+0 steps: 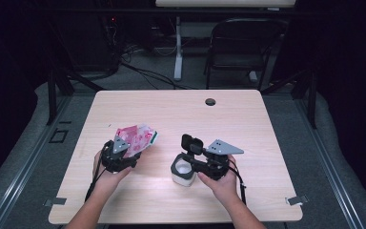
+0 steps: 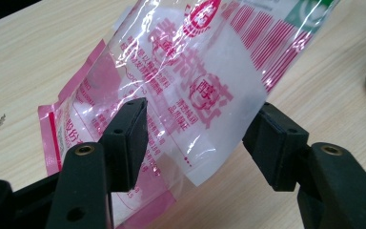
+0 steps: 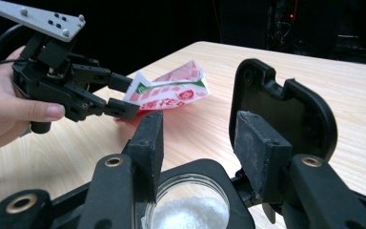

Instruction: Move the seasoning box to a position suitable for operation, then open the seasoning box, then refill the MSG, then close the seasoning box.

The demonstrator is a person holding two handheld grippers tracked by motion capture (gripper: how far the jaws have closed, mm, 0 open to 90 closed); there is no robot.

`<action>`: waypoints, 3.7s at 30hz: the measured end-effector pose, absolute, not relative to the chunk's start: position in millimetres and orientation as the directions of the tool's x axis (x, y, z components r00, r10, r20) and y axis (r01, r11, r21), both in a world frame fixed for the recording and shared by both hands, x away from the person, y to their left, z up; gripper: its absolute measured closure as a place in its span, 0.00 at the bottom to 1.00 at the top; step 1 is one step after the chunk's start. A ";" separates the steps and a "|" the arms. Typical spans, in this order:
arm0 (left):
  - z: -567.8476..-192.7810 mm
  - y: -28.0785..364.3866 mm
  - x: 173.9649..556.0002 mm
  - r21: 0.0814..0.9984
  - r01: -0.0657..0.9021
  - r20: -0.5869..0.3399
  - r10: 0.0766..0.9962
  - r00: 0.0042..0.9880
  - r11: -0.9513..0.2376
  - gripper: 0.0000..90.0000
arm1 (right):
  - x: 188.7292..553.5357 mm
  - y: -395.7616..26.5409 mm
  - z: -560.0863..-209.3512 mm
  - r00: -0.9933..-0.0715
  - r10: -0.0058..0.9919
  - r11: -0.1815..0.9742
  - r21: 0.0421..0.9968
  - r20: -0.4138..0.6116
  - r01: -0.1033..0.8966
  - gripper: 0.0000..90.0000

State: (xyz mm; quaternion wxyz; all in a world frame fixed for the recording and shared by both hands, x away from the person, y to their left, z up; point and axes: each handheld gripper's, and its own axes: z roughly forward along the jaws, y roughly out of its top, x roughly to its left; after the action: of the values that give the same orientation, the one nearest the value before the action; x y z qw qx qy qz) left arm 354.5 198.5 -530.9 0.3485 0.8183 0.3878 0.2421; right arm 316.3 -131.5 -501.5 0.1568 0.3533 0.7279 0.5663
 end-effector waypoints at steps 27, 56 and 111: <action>-522.3 193.3 343.1 0.790 0.460 0.029 0.773 0.633 -0.406 0.46 | 324.7 -141.5 -486.8 -0.680 0.704 0.058 0.936 0.208 0.347 0.59; -514.1 189.0 342.0 0.796 0.443 0.054 0.777 0.627 -0.412 0.46 | 325.1 -188.1 -460.9 -0.594 0.771 -0.006 0.935 0.229 0.354 0.61; -519.1 211.5 331.9 0.792 0.473 0.053 0.816 0.576 -0.386 0.46 | 347.6 -152.7 -489.8 -0.665 0.733 0.209 0.884 0.142 0.419 0.87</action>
State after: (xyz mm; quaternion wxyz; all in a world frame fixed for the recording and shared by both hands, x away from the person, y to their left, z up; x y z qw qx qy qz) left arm 331.9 211.5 -519.1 0.3813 0.8017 0.4020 0.2244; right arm 347.6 -152.7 -489.8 0.1563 0.3785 0.7615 0.5024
